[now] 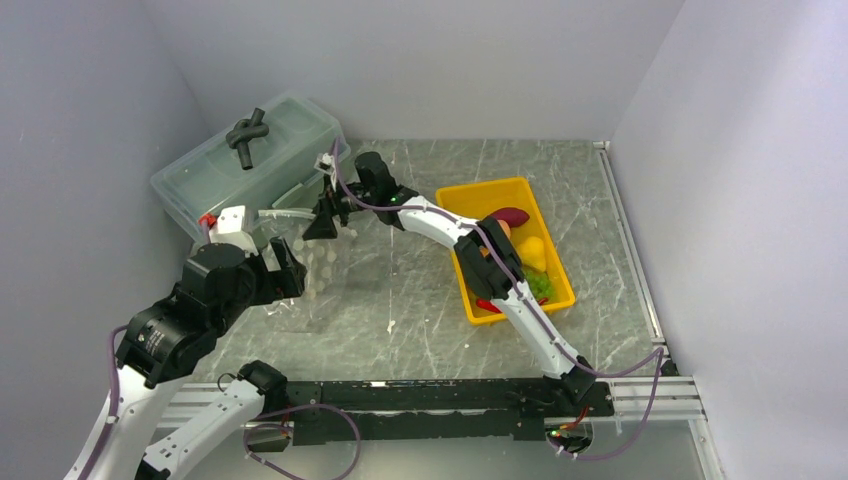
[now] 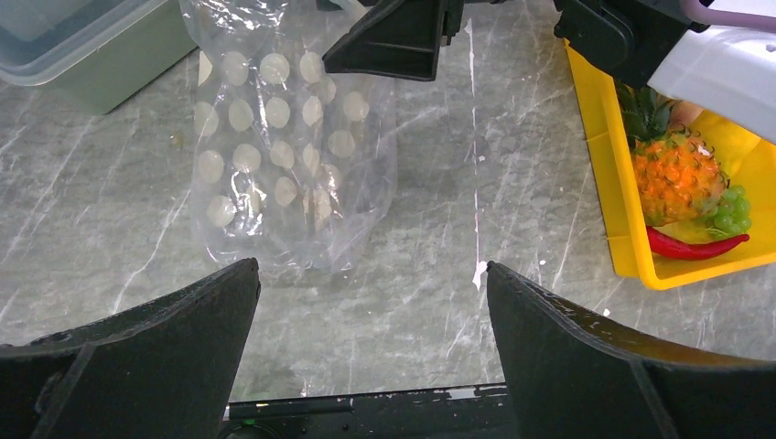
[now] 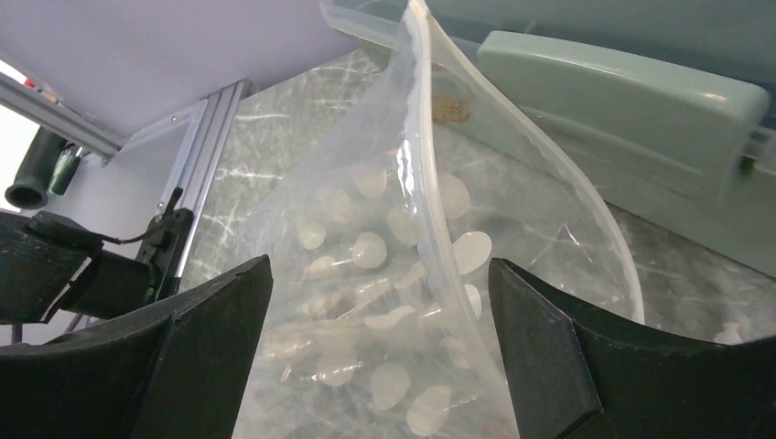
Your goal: Place the food in the zip-top bag and seal the zipper
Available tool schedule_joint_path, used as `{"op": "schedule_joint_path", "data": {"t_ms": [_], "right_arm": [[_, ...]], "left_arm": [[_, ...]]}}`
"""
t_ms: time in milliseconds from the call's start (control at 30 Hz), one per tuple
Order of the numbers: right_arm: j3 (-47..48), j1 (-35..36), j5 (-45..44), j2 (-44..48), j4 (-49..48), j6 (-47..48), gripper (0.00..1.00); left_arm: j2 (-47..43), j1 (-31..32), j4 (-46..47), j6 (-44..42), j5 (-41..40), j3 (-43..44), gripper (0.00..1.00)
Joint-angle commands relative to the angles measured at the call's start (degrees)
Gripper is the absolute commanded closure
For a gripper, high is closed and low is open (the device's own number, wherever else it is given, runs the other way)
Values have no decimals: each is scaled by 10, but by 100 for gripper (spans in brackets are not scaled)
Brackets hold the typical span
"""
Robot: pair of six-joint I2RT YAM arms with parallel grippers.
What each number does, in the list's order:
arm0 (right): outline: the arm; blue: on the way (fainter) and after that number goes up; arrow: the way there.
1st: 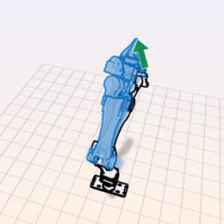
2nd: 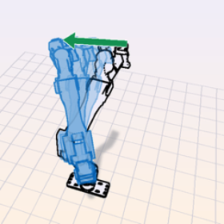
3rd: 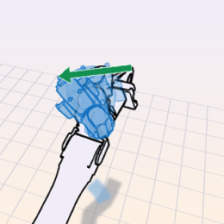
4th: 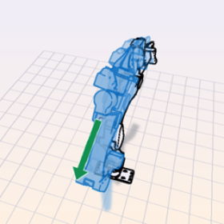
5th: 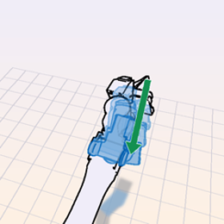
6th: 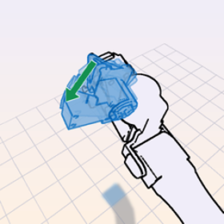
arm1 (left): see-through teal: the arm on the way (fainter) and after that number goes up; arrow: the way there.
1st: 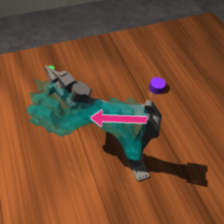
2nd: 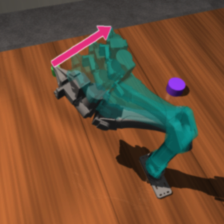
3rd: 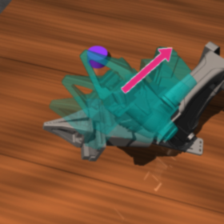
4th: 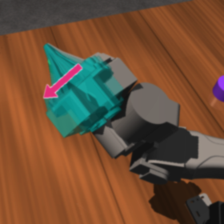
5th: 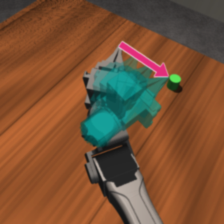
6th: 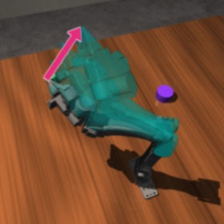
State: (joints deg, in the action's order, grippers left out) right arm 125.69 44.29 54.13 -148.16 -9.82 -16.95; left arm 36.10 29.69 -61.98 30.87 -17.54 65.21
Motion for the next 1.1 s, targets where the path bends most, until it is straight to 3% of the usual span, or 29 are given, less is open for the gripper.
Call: {"op": "schedule_joint_path", "data": {"t_ms": [0,233,400,567,767,1067], "right_arm": [[-3,6,28,26,-4,33,11],[-37,6,32,50,-5,44,35],[-72,6,34,75,-16,48,63],[-118,7,28,114,-14,67,75],[-156,8,18,162,23,117,99],[-222,21,3,250,115,246,100]], "left_arm": [[1,-1,13,3,6,6,0],[-4,-1,11,2,4,6,0],[-3,-1,15,4,6,2,0],[1,-1,20,4,9,1,0],[2,-1,30,11,7,-5,0],[11,-1,29,33,-29,-7,0]]}}
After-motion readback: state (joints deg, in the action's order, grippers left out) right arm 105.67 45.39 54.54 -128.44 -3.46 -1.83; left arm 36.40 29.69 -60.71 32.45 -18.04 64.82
